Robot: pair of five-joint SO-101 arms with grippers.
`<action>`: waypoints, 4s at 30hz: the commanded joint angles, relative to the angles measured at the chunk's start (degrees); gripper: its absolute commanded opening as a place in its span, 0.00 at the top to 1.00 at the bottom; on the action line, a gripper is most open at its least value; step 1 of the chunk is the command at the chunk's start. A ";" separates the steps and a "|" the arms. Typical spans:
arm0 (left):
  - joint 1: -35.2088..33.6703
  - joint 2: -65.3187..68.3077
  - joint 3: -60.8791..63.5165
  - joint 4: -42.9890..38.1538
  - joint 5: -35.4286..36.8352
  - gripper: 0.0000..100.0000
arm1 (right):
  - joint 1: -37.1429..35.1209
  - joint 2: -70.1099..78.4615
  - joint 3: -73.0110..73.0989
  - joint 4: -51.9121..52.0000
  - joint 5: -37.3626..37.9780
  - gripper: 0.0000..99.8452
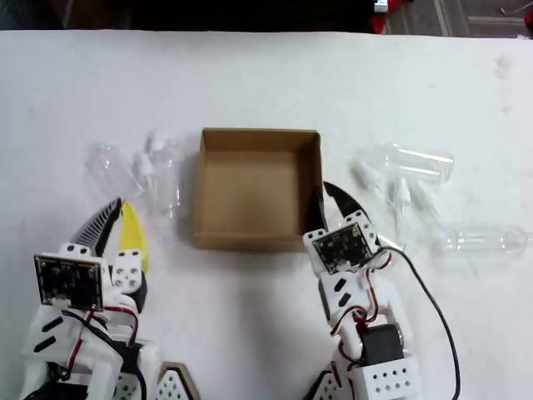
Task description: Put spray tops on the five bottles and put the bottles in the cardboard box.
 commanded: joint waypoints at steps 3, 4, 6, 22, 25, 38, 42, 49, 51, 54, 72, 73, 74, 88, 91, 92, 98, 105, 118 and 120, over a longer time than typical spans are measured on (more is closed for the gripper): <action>0.40 0.04 -3.34 -3.34 -5.63 0.97 | -0.48 -0.40 0.53 -0.22 0.79 0.98; 0.40 0.04 -3.34 -4.04 -6.59 0.97 | -0.48 -0.40 0.53 -0.13 0.79 0.98; 0.40 0.04 -3.52 -5.63 -8.53 0.97 | -0.48 -0.31 0.53 0.04 0.79 0.98; 2.24 0.13 -19.16 -0.97 -11.87 0.97 | -0.48 -0.22 0.53 1.71 0.79 0.98; 4.97 0.13 -22.68 0.79 -11.87 0.97 | -0.48 -0.22 0.53 1.71 0.79 0.98; 9.63 0.13 -26.90 6.24 -15.12 0.98 | -0.48 -0.22 0.53 1.80 0.79 0.98; 9.63 0.13 -26.64 6.24 -15.12 0.98 | -0.48 -0.22 0.53 1.80 0.79 0.98; 9.63 0.13 -26.55 6.24 -15.12 0.98 | -0.48 -0.13 0.53 2.33 0.79 0.98; 9.63 0.13 -26.55 6.24 -15.12 0.98 | -0.48 -0.13 0.53 2.68 0.79 0.98; 9.63 0.13 -26.46 6.24 -15.30 0.98 | -0.48 -0.22 0.53 2.68 0.79 0.98; 4.62 4.62 -14.51 0.26 -15.74 0.97 | -0.48 -0.22 0.53 2.95 0.79 0.98; 2.77 8.48 -14.24 -1.76 -15.91 0.96 | -0.48 -0.22 0.53 2.95 0.79 0.98; 0.92 13.58 -14.51 -3.52 -16.70 0.95 | -0.48 -0.22 0.53 2.95 0.88 0.98; -6.90 88.66 -74.11 17.32 -9.85 0.92 | -0.40 -0.22 0.53 2.95 1.23 0.98; -6.99 99.21 -86.33 22.59 -8.70 0.92 | -0.40 -0.22 0.53 2.95 1.23 0.98; -7.69 102.55 -90.20 24.26 -7.30 0.92 | -0.31 -0.22 0.53 2.95 1.23 0.98; -15.16 120.57 -111.47 28.40 0.62 0.92 | -0.13 -0.22 0.53 2.95 1.23 0.98; -21.93 138.07 -125.71 29.27 12.40 0.92 | -0.40 -0.13 0.53 3.03 0.88 0.98; -21.93 161.80 -136.00 26.81 12.04 0.85 | -1.89 -0.13 0.53 4.26 0.97 0.97; -22.46 164.35 -138.11 26.81 12.13 0.85 | -1.80 -0.13 0.53 4.26 0.97 0.97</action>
